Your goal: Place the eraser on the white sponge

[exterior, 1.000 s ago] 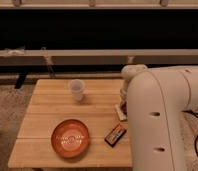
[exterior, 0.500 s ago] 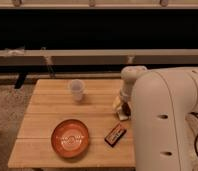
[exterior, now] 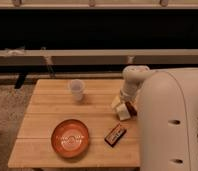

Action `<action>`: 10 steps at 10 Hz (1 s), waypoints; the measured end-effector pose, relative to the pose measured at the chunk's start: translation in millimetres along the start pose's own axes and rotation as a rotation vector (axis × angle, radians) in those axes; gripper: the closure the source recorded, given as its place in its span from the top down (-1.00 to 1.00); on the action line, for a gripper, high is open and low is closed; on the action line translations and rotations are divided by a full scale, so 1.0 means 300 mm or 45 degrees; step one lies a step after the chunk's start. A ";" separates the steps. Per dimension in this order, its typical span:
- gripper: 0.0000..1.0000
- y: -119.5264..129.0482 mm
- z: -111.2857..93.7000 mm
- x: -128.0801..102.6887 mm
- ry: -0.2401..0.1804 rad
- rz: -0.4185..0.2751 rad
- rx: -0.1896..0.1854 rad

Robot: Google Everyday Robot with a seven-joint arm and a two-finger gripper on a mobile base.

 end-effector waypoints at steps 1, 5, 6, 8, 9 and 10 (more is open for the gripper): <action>0.60 0.007 -0.031 -0.001 -0.019 -0.009 0.007; 0.60 0.062 -0.144 -0.020 -0.107 -0.026 0.084; 0.60 0.061 -0.132 -0.035 -0.117 0.010 0.117; 0.60 0.024 -0.114 -0.064 -0.140 0.097 0.170; 0.60 0.003 -0.106 -0.078 -0.148 0.140 0.187; 0.60 -0.028 -0.103 -0.096 -0.156 0.175 0.205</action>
